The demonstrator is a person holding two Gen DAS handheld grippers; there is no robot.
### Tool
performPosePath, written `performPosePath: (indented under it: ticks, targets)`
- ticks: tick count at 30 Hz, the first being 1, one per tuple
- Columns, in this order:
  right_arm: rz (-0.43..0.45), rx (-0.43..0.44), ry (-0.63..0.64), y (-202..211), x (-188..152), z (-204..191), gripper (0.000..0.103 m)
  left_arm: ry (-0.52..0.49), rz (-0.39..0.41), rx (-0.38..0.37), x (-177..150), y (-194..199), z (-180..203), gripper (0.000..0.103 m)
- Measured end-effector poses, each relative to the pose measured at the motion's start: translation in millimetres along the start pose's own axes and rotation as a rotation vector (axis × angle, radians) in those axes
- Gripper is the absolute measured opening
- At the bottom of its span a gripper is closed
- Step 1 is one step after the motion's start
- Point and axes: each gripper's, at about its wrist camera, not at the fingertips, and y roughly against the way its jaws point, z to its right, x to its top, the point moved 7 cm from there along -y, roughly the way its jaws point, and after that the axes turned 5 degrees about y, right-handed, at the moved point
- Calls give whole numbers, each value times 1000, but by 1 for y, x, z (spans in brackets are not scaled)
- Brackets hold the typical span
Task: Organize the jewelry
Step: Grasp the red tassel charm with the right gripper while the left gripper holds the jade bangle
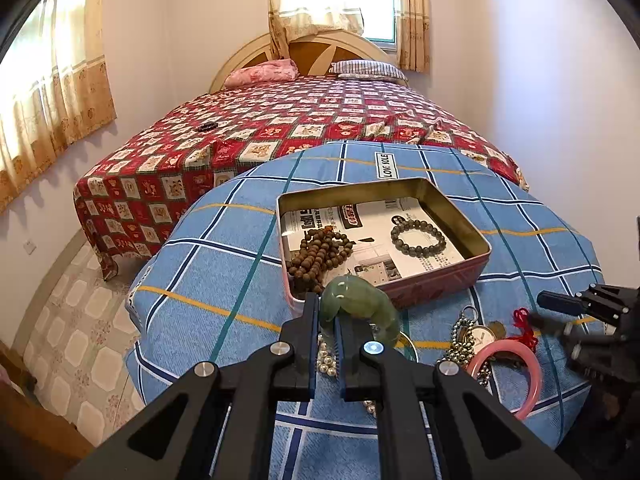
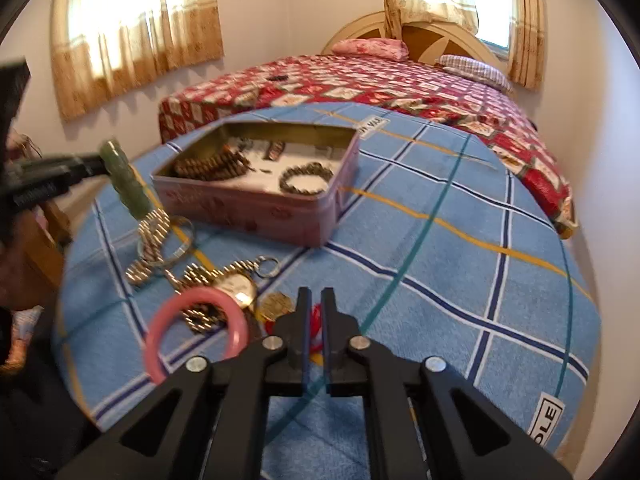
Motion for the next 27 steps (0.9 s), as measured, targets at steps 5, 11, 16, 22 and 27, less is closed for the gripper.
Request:
performPosePath:
  ticks: [5,11,16,22,27]
  targets:
    - [-36,8,21,-9,-9,-3,48,-5,-11,0,-3,-3,1,6]
    - [-47,31,39,-10,-14,-6,9,-7,-14,-1,-5,-4,2,6]
    - [34,21,23,13,2,-1,7,-1,1,-3,0,1,1,6]
    - [89,10,23,28,23,2,7,1,11,-4,5,6,-1,6]
    - [117,12,25,33,34,3,7,3,19,-6,10,9,-1,6]
